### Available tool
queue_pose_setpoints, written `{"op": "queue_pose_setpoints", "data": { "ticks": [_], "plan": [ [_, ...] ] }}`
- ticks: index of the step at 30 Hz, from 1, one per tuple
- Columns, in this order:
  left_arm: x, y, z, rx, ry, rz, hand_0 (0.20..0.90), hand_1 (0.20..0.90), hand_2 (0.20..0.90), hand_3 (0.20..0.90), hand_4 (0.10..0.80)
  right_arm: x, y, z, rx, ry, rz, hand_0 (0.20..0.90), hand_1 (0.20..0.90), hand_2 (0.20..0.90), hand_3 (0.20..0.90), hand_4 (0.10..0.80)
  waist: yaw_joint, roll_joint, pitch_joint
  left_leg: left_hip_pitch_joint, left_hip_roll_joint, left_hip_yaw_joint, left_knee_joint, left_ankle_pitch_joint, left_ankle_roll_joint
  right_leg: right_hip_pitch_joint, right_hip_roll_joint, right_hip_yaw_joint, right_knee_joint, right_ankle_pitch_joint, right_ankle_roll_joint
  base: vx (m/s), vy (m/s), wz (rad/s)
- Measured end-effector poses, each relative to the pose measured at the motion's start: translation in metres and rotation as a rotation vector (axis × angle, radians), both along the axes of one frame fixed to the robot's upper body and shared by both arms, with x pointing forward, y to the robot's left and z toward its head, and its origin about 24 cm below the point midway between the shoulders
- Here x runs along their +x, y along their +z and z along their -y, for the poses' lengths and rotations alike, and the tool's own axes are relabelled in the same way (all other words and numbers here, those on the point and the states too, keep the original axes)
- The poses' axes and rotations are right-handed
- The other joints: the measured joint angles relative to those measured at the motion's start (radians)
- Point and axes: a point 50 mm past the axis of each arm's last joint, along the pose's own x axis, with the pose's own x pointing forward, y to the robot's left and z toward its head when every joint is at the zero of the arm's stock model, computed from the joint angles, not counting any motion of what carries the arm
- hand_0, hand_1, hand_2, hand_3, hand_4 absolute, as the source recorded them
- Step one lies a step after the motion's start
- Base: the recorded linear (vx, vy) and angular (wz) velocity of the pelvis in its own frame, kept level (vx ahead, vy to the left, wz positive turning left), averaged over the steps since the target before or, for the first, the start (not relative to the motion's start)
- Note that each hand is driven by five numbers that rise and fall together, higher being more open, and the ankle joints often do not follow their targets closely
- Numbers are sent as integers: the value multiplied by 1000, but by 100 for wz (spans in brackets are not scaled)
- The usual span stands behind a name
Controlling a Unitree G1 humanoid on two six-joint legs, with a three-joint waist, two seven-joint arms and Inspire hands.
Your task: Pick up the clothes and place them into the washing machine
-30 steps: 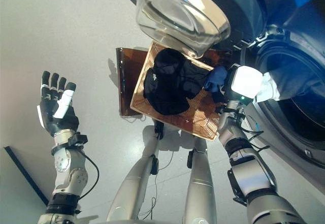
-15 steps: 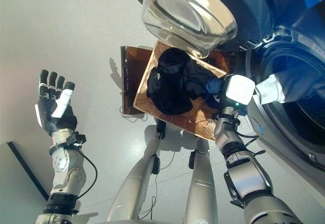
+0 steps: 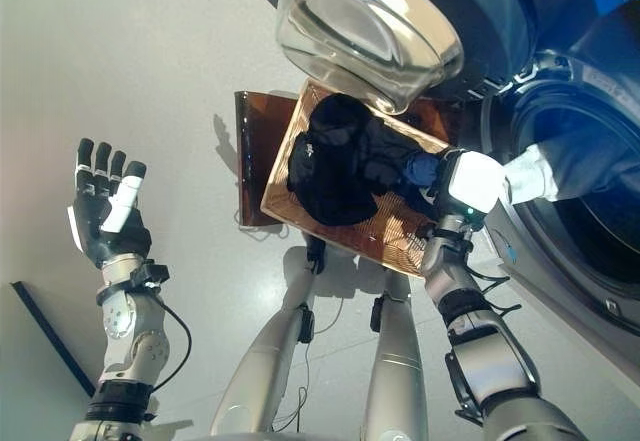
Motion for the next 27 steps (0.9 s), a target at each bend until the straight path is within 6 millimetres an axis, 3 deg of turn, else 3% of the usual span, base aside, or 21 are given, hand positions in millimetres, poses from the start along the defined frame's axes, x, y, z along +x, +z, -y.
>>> {"op": "queue_pose_setpoints", "data": {
  "ticks": [6, 12, 18, 21, 27],
  "plan": [
    [-3, -3, -3, 5, 22, -15, 900, 900, 900, 900, 800, -25, -20, 6, 385, 100, 15, 200, 200, 200, 200, 300, -41, -8, 9, 20, 2, 4, 0, 0, 0, 17, 2, 2, 4, 0, 0, 9, -8, -1],
    [-7, -7, -12, -8, 35, -23, 900, 900, 900, 900, 800, -49, -40, 23, 1064, 136, 176, 200, 200, 200, 200, 300, -79, -27, 21, 54, 3, 11, 0, -6, -5, 49, 4, 8, 0, -4, 6, 29, -4, -6],
    [-7, -8, -13, -59, 5, 1, 900, 900, 900, 900, 800, -61, -65, 21, 1547, 179, 332, 200, 200, 200, 200, 300, -87, -27, 21, 55, 13, 16, 0, -6, -5, 49, 15, 11, -4, -3, 5, 11, -3, -1],
    [-7, -11, -11, -97, -1, 9, 900, 900, 900, 900, 800, -63, -72, 15, 1749, 199, 470, 200, 200, 200, 200, 300, -88, -27, 21, 55, 15, 16, 0, -8, -7, 50, 17, 11, -9, 1, 0, 0, 0, 0],
    [-7, -13, -10, -136, -8, 15, 900, 900, 900, 900, 800, -61, -73, 14, 1965, 244, 706, 200, 200, 200, 200, 300, -89, -27, 21, 54, 16, 18, 0, -9, -7, 51, 17, 9, -13, 5, -5, 5, -1, 0]
  ]
}}
